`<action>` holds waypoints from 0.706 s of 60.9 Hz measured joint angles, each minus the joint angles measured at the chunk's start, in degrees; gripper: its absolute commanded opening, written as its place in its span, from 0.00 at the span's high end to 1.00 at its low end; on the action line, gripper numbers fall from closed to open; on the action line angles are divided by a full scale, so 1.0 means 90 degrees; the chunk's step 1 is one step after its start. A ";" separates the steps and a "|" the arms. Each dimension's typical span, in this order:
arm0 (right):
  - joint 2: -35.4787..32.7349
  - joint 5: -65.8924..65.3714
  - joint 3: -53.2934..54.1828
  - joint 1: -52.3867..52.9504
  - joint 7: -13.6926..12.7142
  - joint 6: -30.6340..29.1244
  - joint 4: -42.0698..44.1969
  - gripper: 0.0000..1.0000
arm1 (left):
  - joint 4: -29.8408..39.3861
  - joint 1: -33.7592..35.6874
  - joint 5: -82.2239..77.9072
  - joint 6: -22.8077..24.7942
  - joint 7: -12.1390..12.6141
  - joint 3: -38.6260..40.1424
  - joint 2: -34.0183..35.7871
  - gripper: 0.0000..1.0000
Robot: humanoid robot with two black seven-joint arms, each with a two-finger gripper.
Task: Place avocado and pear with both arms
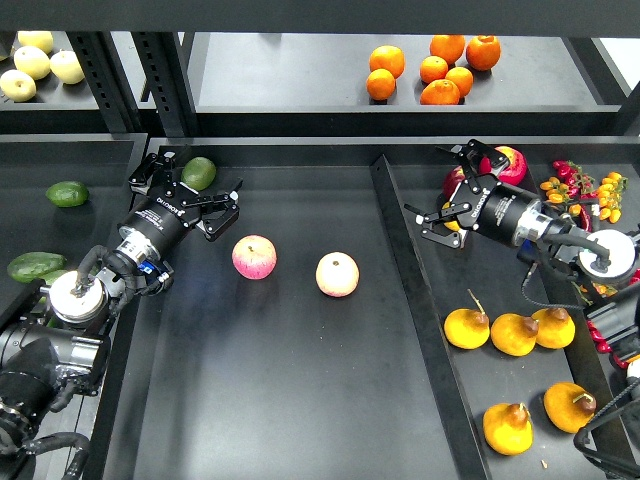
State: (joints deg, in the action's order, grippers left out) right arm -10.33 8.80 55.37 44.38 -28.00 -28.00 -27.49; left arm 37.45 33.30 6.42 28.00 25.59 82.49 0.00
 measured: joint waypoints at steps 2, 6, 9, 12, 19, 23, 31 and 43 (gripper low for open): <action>0.0009 0.0000 0.0001 0.0000 0.0000 0.0000 0.0008 0.01 | 0.0000 0.0000 0.0003 0.0000 0.0000 -0.0010 0.0000 0.01; 0.0045 0.0000 0.0001 0.0007 0.0000 0.0000 0.0012 0.01 | 0.0000 0.0000 0.0007 0.0000 0.0000 -0.0022 0.0000 0.01; 0.0091 -0.0001 0.0002 0.0014 0.0000 0.0000 0.0014 0.01 | 0.0000 0.0000 0.0008 0.0000 0.0000 -0.0029 0.0000 0.01; 0.0136 -0.0003 0.0002 0.0014 0.0054 0.0000 0.0015 0.01 | 0.0000 0.0000 0.0009 0.0000 0.0000 -0.0032 0.0000 0.01; 0.0270 -0.0006 0.0002 -0.0005 0.0629 0.0000 0.0028 0.01 | 0.0006 0.0000 0.0009 0.0000 0.0000 -0.0034 0.0000 0.01; 0.0438 -0.0008 0.0003 -0.0024 0.0955 0.0000 0.0107 0.01 | 0.0009 0.0000 0.0009 0.0000 0.0000 -0.0037 0.0000 0.01; 0.0973 -0.0011 0.0034 -0.0026 0.1380 0.0000 0.0700 0.01 | 0.0018 0.0000 0.0009 0.0000 -0.0001 -0.0086 0.0000 0.01; 0.1144 -0.0050 0.0521 0.0018 0.1556 0.0000 0.1441 0.01 | 0.0037 0.0007 0.0008 0.0000 -0.0002 -0.0177 0.0000 0.01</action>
State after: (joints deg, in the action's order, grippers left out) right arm -0.03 8.35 60.05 44.55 -14.00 -28.00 -14.51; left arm 37.78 33.36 6.50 28.00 25.57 80.89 0.00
